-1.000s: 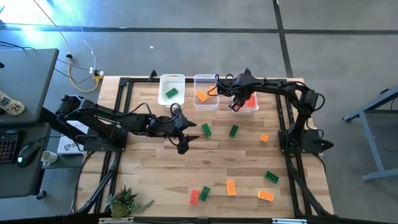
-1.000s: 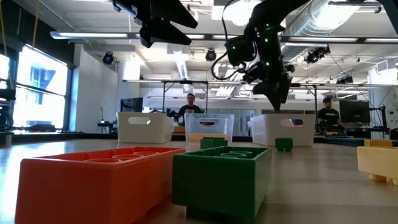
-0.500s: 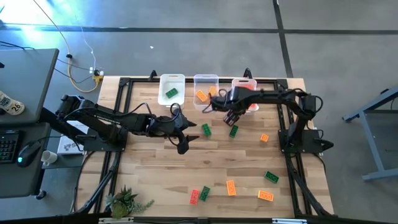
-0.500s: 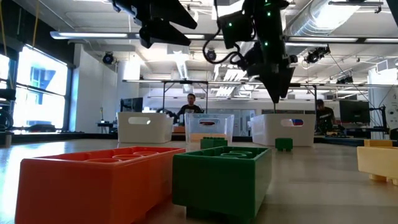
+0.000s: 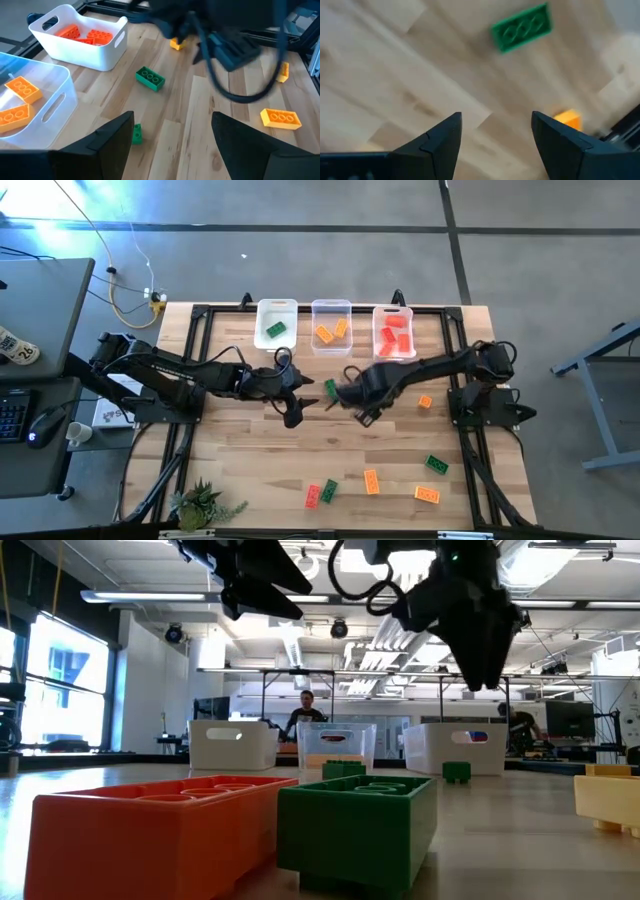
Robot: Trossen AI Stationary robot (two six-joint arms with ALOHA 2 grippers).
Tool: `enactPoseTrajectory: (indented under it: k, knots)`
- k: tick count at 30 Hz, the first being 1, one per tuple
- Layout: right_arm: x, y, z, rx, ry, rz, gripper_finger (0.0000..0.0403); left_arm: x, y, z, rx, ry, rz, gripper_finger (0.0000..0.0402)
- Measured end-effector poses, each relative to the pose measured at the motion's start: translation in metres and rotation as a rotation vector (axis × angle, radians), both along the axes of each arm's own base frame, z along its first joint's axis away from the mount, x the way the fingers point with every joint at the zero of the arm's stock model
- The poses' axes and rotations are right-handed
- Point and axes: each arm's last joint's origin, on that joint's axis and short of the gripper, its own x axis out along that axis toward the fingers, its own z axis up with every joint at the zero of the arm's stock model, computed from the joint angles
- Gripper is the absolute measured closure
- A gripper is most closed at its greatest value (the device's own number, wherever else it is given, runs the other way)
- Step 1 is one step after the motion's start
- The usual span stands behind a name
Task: Sort & place blocks by color
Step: Put the yellow game piece into the transparent bin
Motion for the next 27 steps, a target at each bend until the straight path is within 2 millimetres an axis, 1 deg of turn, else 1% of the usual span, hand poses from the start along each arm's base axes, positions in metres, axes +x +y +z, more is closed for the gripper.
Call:
enactPoseTrajectory:
  k: [4, 13, 22, 27]
  knots:
    - [-0.002, 0.026, 0.0, 0.037, -0.022, -0.057, 0.0176, 0.0, 0.0, 0.0, 0.013, 0.004, -0.006, 0.0147]
    - [-0.005, 0.079, -0.001, 0.101, -0.133, -0.134, 0.0176, 0.0, 0.0, 0.0, 0.014, 0.004, -0.004, 0.0147]
    - [-0.011, 0.113, -0.001, 0.12, -0.221, -0.231, 0.0176, 0.0, 0.0, 0.0, 0.022, 0.003, 0.007, 0.0147]
    - [-0.01, 0.133, 0.0, 0.191, -0.301, -0.31, 0.0176, 0.0, 0.0, 0.0, 0.022, 0.003, 0.008, 0.0147]
